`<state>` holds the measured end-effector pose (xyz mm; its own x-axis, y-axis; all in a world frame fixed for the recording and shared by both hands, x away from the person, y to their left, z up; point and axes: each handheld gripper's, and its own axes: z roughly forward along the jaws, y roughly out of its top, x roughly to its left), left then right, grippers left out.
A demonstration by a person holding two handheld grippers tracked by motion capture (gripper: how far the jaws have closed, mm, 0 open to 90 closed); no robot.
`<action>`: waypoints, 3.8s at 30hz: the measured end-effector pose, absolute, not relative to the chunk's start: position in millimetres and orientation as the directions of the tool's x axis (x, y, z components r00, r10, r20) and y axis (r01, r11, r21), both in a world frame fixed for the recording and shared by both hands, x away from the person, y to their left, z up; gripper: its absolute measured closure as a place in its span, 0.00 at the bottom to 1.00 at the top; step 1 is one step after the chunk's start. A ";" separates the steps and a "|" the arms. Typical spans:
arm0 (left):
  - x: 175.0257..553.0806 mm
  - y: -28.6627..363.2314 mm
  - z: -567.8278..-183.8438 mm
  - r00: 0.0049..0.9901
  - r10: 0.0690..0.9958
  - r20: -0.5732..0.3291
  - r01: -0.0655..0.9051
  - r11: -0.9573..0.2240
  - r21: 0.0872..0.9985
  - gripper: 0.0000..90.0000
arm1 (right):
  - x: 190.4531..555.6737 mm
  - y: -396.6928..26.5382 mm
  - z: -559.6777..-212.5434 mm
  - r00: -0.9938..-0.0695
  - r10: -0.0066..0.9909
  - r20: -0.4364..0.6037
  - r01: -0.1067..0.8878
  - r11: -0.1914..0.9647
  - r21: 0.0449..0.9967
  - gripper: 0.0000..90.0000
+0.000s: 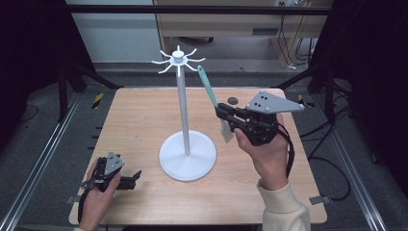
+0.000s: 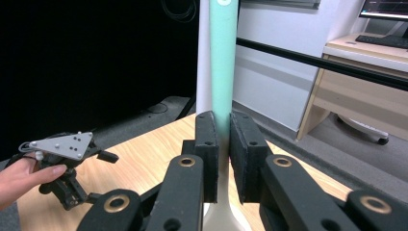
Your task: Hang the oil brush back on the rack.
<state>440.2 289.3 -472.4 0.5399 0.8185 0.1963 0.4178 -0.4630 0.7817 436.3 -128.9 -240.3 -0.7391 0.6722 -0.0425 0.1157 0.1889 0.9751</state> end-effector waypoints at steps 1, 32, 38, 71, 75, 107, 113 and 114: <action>440.3 289.4 -472.4 0.540 0.819 0.196 0.418 -0.463 0.782 0.03 | 436.6 -128.6 -240.2 -0.739 0.672 -0.044 0.115 0.191 0.975 0.92; 439.7 289.1 -472.7 0.540 0.818 0.197 0.418 -0.465 0.781 0.03 | 457.2 -109.9 -248.0 -0.752 0.659 -0.014 0.157 0.200 0.967 0.92; 439.8 289.2 -473.0 0.542 0.817 0.195 0.418 -0.464 0.781 0.03 | 458.2 -110.8 -249.5 -0.750 0.661 -0.013 0.156 0.196 0.968 0.92; 439.3 290.3 -472.5 0.538 0.821 0.193 0.418 -0.458 0.784 0.03 | 464.0 -105.1 -257.9 -0.684 0.728 -0.048 0.162 0.216 0.963 0.84; 439.4 290.1 -472.3 0.538 0.820 0.193 0.417 -0.458 0.785 0.03 | 463.7 -109.5 -257.0 -0.632 0.772 -0.072 0.181 0.237 0.955 0.71; 439.6 289.5 -471.2 0.548 0.816 0.185 0.408 -0.453 0.793 0.03 | 481.2 -155.9 -272.2 -0.455 0.884 -0.108 0.231 0.234 0.945 0.10; 439.7 289.3 -471.1 0.546 0.817 0.187 0.407 -0.453 0.793 0.03 | 484.5 -179.9 -279.4 -0.399 0.913 -0.083 0.243 0.193 0.951 0.10; 439.7 289.5 -471.1 0.545 0.818 0.187 0.407 -0.452 0.794 0.03 | 484.5 -179.9 -279.4 -0.399 0.913 -0.083 0.243 0.193 0.951 0.10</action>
<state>439.7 289.5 -471.1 0.5446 0.8177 0.1865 0.4066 -0.4519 0.7940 484.5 -179.9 -279.4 -0.3992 0.9131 -0.0833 0.2431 0.1930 0.9506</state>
